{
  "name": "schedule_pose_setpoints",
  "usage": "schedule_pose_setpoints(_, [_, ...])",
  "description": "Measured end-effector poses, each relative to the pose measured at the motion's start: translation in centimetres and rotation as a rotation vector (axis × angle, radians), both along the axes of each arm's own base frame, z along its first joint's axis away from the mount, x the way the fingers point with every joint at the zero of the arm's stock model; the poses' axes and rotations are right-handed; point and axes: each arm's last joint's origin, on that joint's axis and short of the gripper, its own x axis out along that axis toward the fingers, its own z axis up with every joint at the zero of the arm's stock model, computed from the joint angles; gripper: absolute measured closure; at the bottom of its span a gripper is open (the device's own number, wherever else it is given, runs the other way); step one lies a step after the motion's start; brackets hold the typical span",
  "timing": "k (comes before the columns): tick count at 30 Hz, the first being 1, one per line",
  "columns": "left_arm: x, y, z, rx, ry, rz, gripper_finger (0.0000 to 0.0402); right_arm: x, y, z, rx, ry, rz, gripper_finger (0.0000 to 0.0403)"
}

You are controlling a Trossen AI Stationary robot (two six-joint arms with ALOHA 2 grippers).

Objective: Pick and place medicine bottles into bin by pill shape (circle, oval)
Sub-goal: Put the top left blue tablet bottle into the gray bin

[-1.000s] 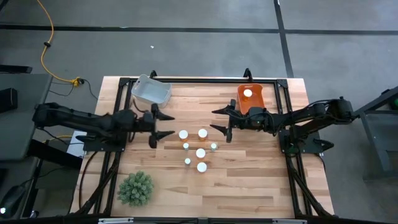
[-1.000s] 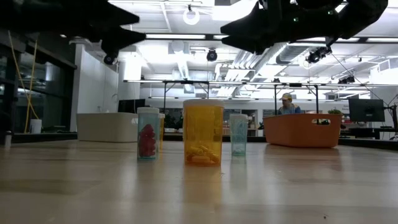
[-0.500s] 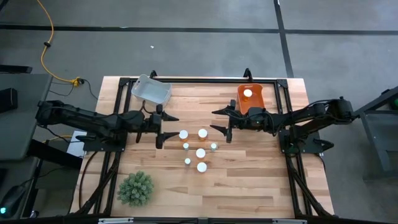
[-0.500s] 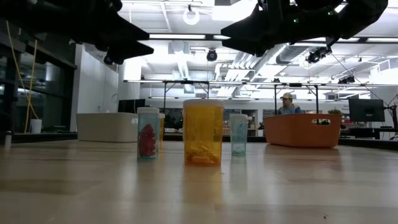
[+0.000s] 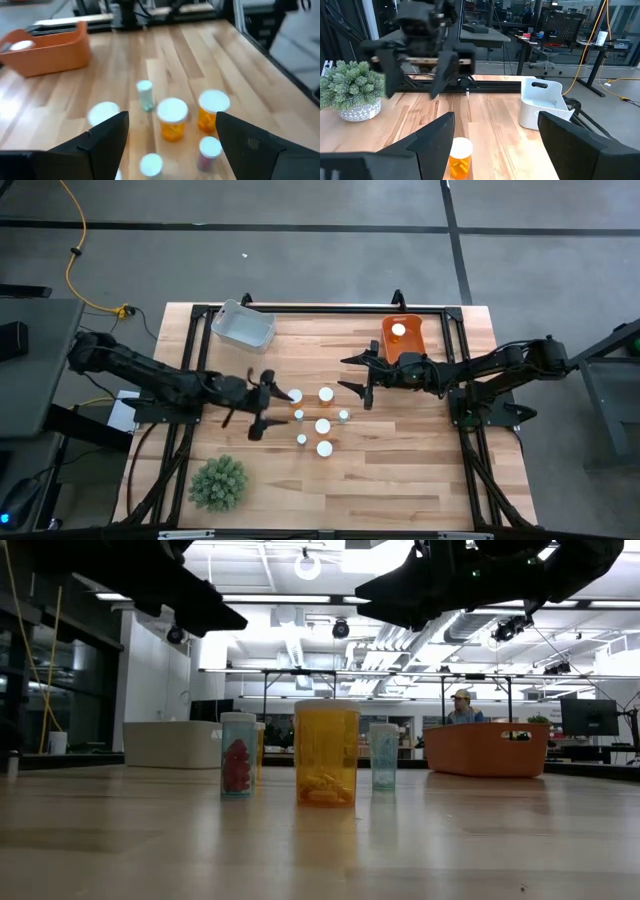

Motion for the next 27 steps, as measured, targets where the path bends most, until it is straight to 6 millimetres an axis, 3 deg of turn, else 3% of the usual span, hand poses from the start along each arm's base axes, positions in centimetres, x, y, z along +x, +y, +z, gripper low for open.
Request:
schedule_pose_setpoints(7, [2.4,-0.5,-1.1,0.091,0.155,-0.037,0.0115,0.0,0.0,-0.1,0.000,0.014,0.000,0.0123])
schedule_pose_setpoints(27, [4.7,0.8,-5.3,0.136,0.326,-0.011,0.0115,0.0,0.0,-0.2,0.019,0.016,-0.002,0.0123])
